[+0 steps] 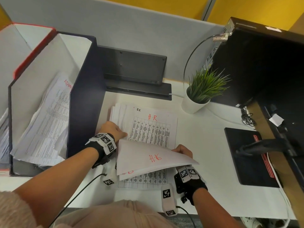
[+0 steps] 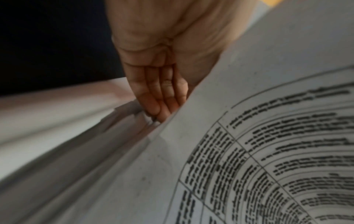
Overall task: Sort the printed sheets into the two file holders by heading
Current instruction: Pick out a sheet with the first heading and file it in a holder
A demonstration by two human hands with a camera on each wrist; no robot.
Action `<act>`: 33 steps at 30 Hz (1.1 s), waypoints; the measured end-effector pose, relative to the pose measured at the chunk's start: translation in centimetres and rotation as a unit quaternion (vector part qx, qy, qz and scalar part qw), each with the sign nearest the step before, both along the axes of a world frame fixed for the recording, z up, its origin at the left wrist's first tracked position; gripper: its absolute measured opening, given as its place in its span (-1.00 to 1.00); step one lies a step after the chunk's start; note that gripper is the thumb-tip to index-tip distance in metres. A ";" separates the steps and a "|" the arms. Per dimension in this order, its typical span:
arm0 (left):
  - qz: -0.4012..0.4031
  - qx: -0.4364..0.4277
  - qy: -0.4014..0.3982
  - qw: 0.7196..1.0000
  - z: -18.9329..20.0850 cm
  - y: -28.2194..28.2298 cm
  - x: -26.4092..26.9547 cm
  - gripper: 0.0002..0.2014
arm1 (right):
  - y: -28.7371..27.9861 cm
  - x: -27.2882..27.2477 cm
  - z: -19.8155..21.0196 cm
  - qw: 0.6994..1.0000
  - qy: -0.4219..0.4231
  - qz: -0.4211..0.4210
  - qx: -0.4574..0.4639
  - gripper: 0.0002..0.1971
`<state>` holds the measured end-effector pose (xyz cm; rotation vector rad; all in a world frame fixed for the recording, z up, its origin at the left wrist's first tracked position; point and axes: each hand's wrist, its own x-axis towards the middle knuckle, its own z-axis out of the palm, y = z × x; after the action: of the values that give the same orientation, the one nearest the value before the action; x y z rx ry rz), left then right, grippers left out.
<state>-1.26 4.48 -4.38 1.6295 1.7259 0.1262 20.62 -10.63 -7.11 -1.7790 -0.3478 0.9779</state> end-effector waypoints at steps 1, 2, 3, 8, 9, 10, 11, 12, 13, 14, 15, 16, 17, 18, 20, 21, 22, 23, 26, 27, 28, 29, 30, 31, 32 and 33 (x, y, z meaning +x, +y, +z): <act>-0.006 0.000 0.002 1.000 0.0 -0.1 0.0 -0.77 | 0.0 0.0 0.1 1.000 -0.008 0.008 -0.004 -0.63; -0.011 0.000 0.003 1.000 0.0 -0.1 0.0 -0.77 | 0.0 0.2 0.3 1.000 0.007 0.017 -0.020 -0.66; -0.014 0.001 0.005 1.000 0.0 -0.2 -0.1 -0.76 | 0.1 0.4 0.6 0.998 0.045 0.018 -0.039 -0.70; -0.029 0.014 0.000 0.999 0.1 -0.5 -0.2 -0.67 | 0.9 0.8 1.2 0.993 0.116 -0.017 -0.026 -0.70; -0.026 0.023 -0.006 0.999 0.2 -0.7 -0.2 -0.62 | 0.9 0.5 0.9 0.995 0.093 -0.032 0.002 -0.65; -0.023 0.033 -0.011 0.999 0.2 -0.8 -0.3 -0.56 | 0.8 0.1 0.7 0.997 0.067 -0.037 0.022 -0.59; -0.020 0.044 -0.017 0.999 0.2 -1.0 -0.3 -0.52 | 0.7 -0.2 0.7 0.998 0.043 -0.030 0.032 -0.55; -0.019 0.053 -0.023 0.998 0.1 -1.2 -0.3 -0.51 | 0.7 -0.4 0.7 0.999 0.013 -0.011 0.034 -0.53; -0.017 0.058 -0.031 0.998 0.0 -1.3 -0.3 -0.51 | 0.7 -0.5 0.8 0.999 -0.006 0.004 0.039 -0.53; -0.013 0.068 -0.041 0.997 -0.2 -1.4 -0.4 -0.53 | 0.8 -0.4 0.8 0.999 -0.008 0.010 0.040 -0.52; -0.014 0.094 -0.048 0.994 -0.2 -1.5 -0.4 -0.57 | 0.8 -0.3 0.7 0.999 -0.010 0.010 0.041 -0.52; -0.016 0.134 -0.052 0.989 -0.2 -1.7 -0.4 -0.65 | 0.9 0.0 0.6 0.999 -0.010 0.009 0.037 -0.51; -0.020 0.187 -0.056 0.981 -0.2 -1.8 -0.5 -0.76 | 0.9 0.2 0.5 0.999 0.000 0.001 0.043 -0.49; -0.026 0.240 -0.064 0.968 -0.2 -1.9 -0.5 -0.81 | 0.8 0.3 0.4 0.999 0.015 -0.011 0.050 -0.49; -0.049 0.306 -0.096 0.946 -0.1 -2.1 -0.7 -0.72 | 0.5 0.5 0.5 1.000 -0.012 0.001 0.021 -0.51; -0.051 0.322 -0.128 0.937 -0.1 -2.3 -0.7 -0.73 | 0.9 0.5 0.4 0.999 -0.039 0.008 0.001 -0.52; -0.040 0.323 -0.164 0.931 0.0 -2.5 -0.7 -0.77 | 1.2 0.4 0.4 0.997 -0.063 0.019 -0.026 -0.55; -0.020 0.307 -0.198 0.931 0.0 -2.7 -0.7 -0.81 | 1.6 0.0 0.4 0.991 -0.095 0.052 -0.076 -0.64; 0.056 0.206 -0.290 0.933 0.1 -3.1 -0.6 -0.80 | 1.8 -0.2 1.2 0.975 -0.157 0.030 -0.152 -0.71; 0.071 0.167 -0.320 0.930 0.3 -3.2 -0.5 -0.79 | 1.6 0.3 0.9 0.988 -0.139 0.043 -0.053 -0.55; 0.079 0.128 -0.348 0.925 0.6 -3.2 -0.5 -0.78 | 1.4 0.8 1.1 0.991 -0.130 0.034 0.012 -0.44; 0.083 0.096 -0.370 0.920 0.9 -3.3 -0.4 -0.75 | 1.3 0.8 1.7 0.990 -0.133 0.041 0.031 -0.38; 0.086 0.071 -0.387 0.915 1.3 -3.4 -0.3 -0.71 | 0.9 1.0 1.9 0.990 -0.126 0.058 0.033 -0.38; 0.088 0.050 -0.401 0.910 1.7 -3.6 -0.1 -0.67 | 1.2 0.8 1.9 0.989 -0.122 0.072 0.032 -0.43; 0.091 0.031 -0.415 0.905 2.1 -3.6 0.0 -0.65 | 1.2 0.7 1.9 0.991 -0.107 0.076 0.016 -0.50; 0.094 0.016 -0.423 0.901 2.4 -3.6 0.1 -0.65 | 1.3 0.5 2.0 0.991 -0.101 0.083 0.004 -0.56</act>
<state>-1.19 0.84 -1.95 1.1439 1.1743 0.8309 21.15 -9.30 -5.11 -1.8694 -0.6358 0.9101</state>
